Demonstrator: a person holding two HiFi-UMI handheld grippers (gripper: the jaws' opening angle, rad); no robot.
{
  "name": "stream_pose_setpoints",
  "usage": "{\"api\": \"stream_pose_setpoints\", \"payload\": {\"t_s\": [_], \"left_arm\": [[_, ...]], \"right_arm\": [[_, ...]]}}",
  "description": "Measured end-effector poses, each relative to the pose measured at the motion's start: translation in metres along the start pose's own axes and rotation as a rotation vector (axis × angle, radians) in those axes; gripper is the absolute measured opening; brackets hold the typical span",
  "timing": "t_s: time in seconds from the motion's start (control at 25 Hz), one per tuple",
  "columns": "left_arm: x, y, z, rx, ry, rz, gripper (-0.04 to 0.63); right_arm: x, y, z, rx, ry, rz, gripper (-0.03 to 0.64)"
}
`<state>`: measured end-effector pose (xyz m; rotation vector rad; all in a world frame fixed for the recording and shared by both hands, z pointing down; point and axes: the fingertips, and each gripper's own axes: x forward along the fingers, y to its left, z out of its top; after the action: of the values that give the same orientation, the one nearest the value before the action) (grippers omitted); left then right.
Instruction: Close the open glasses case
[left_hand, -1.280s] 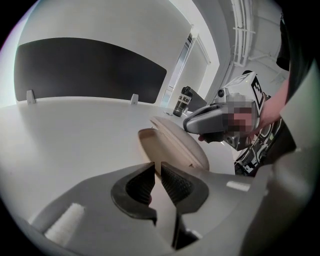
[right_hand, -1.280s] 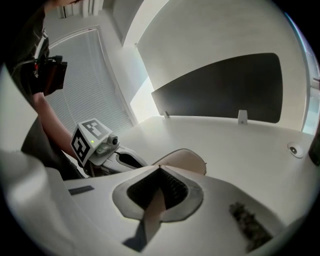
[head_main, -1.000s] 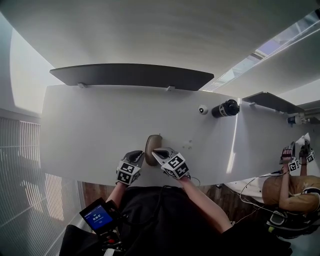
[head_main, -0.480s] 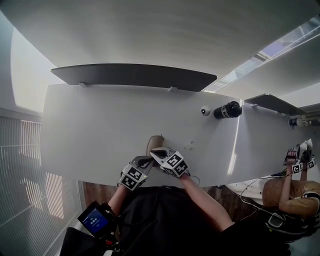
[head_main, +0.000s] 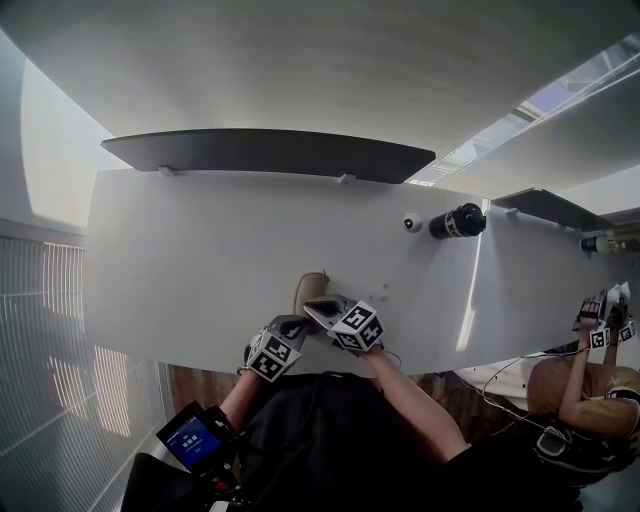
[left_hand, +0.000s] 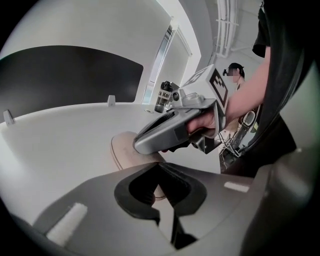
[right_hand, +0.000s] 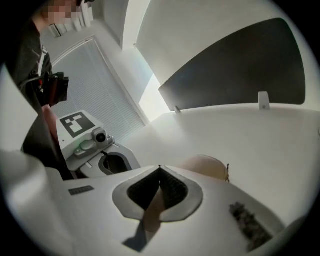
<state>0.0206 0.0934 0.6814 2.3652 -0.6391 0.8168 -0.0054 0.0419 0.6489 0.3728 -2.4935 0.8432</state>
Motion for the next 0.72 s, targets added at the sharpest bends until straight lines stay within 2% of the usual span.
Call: {"api": "stream_pose_setpoints", "payload": {"t_s": [0.08, 0.16, 0.2, 0.32, 0.4, 0.52, 0.72], "left_arm": [[0.0, 0.0, 0.001, -0.01, -0.007, -0.003, 0.008], [-0.001, 0.0, 0.001, -0.017, -0.013, -0.004, 0.008], [-0.001, 0.0, 0.001, -0.02, -0.014, -0.001, 0.008], [-0.001, 0.001, 0.001, -0.011, -0.007, 0.01, 0.006], [0.0, 0.001, 0.001, -0.004, 0.001, 0.018, 0.006], [0.001, 0.0, 0.001, -0.011, 0.003, 0.017, 0.006], [0.001, 0.003, 0.001, -0.033, -0.009, 0.011, 0.006]], "right_arm": [[0.0, 0.001, -0.001, -0.011, 0.012, 0.008, 0.006], [-0.004, -0.003, -0.001, 0.04, 0.002, 0.003, 0.006], [-0.01, -0.012, 0.0, 0.098, -0.021, -0.016, 0.006], [-0.038, -0.061, 0.006, 0.362, -0.123, -0.102, 0.006], [-0.048, -0.093, 0.005, 0.447, -0.095, -0.131, 0.006], [-0.054, -0.116, 0.011, 0.386, -0.01, -0.146, 0.006], [-0.054, -0.103, 0.007, 0.355, -0.043, -0.144, 0.006]]}}
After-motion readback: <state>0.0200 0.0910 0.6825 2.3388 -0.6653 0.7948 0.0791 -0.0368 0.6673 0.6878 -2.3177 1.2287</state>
